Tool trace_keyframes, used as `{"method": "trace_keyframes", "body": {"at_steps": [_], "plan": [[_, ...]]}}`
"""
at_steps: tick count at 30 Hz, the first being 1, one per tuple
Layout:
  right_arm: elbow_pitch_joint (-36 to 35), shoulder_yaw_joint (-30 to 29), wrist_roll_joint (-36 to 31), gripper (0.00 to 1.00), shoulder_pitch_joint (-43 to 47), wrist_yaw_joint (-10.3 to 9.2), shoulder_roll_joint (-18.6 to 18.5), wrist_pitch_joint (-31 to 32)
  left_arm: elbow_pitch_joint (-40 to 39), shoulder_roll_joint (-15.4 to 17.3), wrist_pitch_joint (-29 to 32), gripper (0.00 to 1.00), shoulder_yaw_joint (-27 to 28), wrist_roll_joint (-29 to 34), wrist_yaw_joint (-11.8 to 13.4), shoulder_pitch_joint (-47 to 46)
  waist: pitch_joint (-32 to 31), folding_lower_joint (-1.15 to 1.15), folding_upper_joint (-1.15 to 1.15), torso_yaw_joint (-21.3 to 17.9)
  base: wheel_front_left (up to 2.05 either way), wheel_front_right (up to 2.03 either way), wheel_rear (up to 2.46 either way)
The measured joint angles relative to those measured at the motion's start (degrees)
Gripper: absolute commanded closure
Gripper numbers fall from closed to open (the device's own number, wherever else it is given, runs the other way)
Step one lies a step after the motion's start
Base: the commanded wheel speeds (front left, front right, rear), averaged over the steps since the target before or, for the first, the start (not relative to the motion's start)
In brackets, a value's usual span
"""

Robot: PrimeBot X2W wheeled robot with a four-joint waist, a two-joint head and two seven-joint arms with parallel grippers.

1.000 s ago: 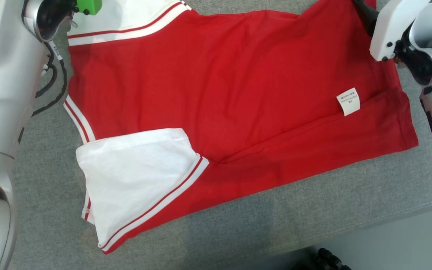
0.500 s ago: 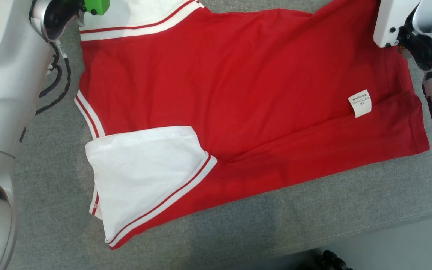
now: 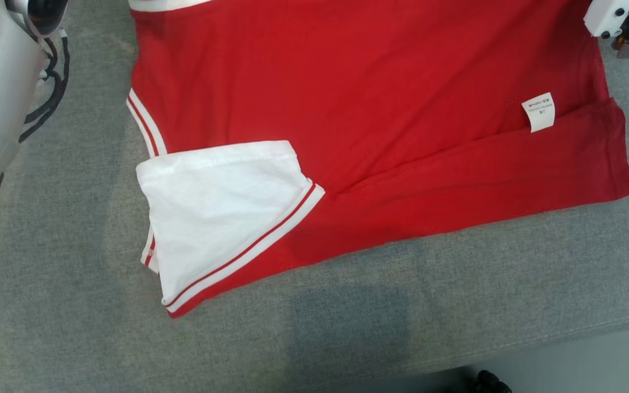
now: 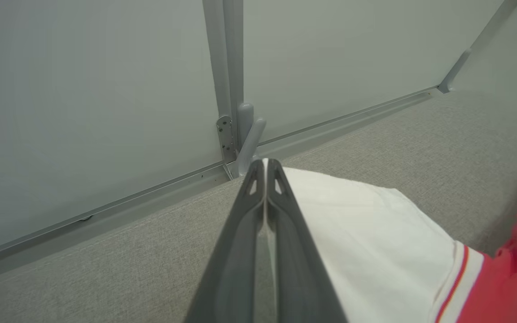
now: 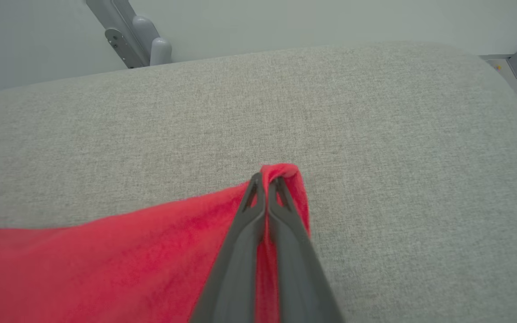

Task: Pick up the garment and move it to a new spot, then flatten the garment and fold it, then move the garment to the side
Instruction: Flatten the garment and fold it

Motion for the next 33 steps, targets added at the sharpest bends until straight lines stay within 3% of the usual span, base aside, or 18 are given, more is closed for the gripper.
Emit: {"method": "trace_keyframes", "body": {"at_steps": [8,19,23,33], "plan": [[0.1,-1.2,5.1,1.0,1.6,0.0,-2.4,-2.1,-5.5,2.6,-4.8,1.0,-1.2,-5.4,0.0,1.9,-1.8,0.0,0.0,1.4,0.0,0.0,0.0],[-5.2,-1.2,13.6,1.0,11.9,0.0,-7.2,-1.4,-22.2,10.2,-6.8,1.0,-1.2,-14.0,0.2,15.7,-5.4,0.0,0.0,3.8,0.0,0.0,0.0],[-8.4,-1.0,16.2,1.0,15.9,0.0,-8.9,-0.8,-30.4,13.1,-7.0,1.0,-0.6,-16.3,2.7,22.2,-6.8,0.0,0.0,4.8,0.0,0.0,0.0],[-16.3,-1.6,20.2,1.0,26.8,0.0,-13.0,-0.3,-51.7,20.2,-8.4,1.0,0.3,-21.3,12.0,40.0,-9.1,0.0,0.0,6.3,0.0,0.0,0.0]]}}
